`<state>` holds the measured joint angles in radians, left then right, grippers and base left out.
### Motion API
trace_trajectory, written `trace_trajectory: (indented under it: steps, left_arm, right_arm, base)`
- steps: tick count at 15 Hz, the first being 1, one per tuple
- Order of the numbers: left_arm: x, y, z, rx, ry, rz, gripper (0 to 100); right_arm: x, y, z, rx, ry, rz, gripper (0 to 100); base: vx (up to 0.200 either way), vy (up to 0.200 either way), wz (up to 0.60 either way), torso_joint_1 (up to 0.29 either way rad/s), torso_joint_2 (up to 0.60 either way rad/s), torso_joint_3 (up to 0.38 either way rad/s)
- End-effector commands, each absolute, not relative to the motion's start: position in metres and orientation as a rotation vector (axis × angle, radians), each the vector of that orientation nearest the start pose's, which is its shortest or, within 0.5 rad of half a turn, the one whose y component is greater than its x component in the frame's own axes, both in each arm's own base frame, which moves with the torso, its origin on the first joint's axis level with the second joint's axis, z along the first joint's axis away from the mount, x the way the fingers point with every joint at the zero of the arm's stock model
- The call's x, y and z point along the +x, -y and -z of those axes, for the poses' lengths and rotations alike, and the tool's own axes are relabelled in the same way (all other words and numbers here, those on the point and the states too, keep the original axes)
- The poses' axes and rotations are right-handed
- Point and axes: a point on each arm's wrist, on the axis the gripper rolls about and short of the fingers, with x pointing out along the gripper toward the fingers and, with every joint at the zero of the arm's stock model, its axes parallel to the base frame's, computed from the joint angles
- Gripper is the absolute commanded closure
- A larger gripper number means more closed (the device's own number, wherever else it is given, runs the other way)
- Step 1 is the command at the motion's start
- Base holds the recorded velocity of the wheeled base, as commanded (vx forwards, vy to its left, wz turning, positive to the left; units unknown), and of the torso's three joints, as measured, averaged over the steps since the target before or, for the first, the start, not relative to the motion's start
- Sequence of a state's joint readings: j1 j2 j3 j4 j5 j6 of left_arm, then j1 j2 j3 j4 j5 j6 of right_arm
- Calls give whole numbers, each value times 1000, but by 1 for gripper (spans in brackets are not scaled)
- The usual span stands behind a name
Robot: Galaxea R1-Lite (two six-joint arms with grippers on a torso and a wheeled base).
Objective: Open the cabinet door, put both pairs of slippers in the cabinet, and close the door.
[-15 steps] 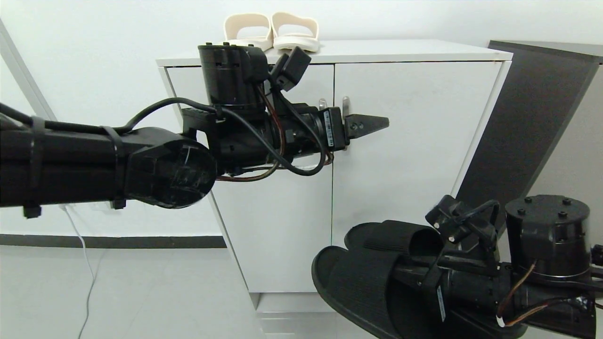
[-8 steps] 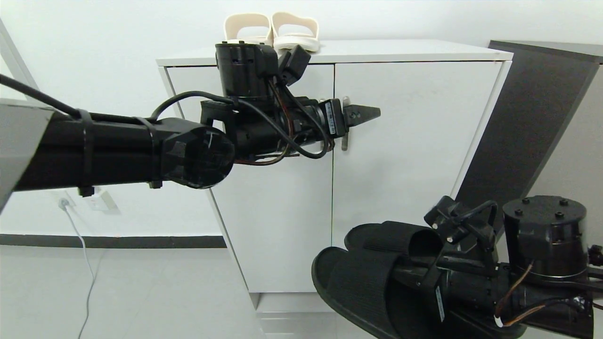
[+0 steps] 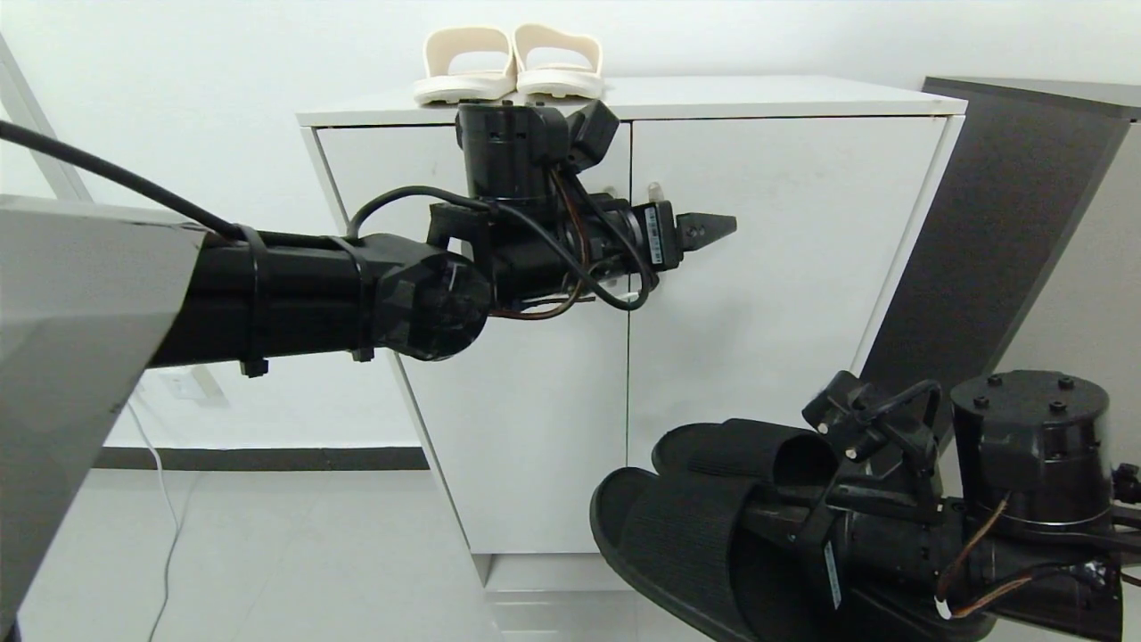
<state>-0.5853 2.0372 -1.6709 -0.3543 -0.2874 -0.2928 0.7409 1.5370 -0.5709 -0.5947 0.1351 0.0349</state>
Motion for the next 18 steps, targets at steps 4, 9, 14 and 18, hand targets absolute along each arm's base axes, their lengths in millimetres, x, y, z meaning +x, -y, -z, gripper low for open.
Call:
trace_trajectory:
  steps: [4,9,14,18]
  left_arm:
    - [344,236,-276,-276,-155,869,100]
    - [307,232,-278,-264,-190,924,100]
    - [266,214,-286,-262,-200,958,100]
    - [238,191,-293,-283,-198,952,100]
  right_arm:
    - [177,-167,-159,-77,-394,-902,100]
    - [168,-162,-158,-73,-401,-992,100]
    - [160,-162,-157,-77,-409,-1032,100]
    - [152,-164,-157,-85,-408,-1063,100]
  base:
    - [0,0,0,0,0,0]
    - [0,0,0,0,0,0]
    - [0,0,0,0,0,0]
    - [0,0,0,0,0,0]
